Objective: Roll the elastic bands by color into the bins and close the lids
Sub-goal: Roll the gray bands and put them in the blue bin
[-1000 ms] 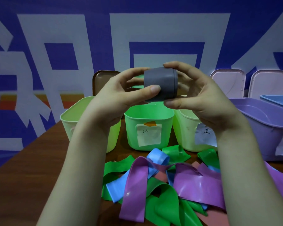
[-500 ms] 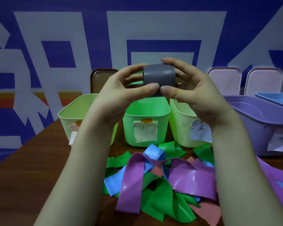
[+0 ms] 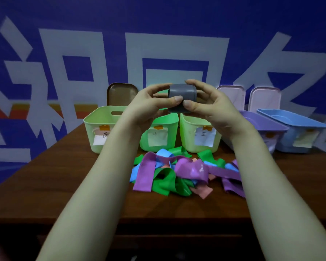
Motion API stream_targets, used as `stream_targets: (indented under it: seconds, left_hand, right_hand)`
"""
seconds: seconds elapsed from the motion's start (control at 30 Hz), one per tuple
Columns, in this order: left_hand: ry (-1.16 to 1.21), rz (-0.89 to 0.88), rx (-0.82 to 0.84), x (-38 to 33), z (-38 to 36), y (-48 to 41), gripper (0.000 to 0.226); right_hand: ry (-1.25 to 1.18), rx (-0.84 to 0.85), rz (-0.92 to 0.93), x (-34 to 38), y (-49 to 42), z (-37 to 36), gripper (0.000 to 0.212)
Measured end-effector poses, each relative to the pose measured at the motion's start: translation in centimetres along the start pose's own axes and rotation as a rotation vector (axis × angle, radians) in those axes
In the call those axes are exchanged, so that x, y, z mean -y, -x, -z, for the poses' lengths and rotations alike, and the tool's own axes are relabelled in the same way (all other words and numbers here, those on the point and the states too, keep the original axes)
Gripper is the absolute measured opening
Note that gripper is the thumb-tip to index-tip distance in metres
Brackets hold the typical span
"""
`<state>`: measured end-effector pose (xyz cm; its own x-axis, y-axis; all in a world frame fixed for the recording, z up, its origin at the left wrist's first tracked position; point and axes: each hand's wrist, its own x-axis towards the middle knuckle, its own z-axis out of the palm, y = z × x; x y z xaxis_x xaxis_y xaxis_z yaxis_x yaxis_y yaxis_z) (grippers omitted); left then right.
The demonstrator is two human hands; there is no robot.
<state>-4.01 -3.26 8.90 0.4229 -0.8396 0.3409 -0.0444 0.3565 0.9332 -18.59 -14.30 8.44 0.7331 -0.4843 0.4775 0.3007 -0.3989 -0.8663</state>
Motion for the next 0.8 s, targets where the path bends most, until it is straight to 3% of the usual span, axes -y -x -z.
stream_targets:
  seconds: [0.27,0.43,0.8]
  left_hand:
    - [0.070,0.006,0.062,-1.4,-2.9,6.2,0.029]
    - [0.068,-0.008,0.090,-1.7,-4.2,8.0,0.029]
    - [0.084,0.026,0.091,-0.1,-6.8,4.7,0.024]
  right_hand:
    - [0.058,-0.037,0.008,3.2,6.6,-0.8,0.052]
    - [0.063,-0.062,0.018,4.2,9.2,-0.7,0.054]
    - [0.088,-0.098,-0.019,3.1,8.4,2.8,0.052]
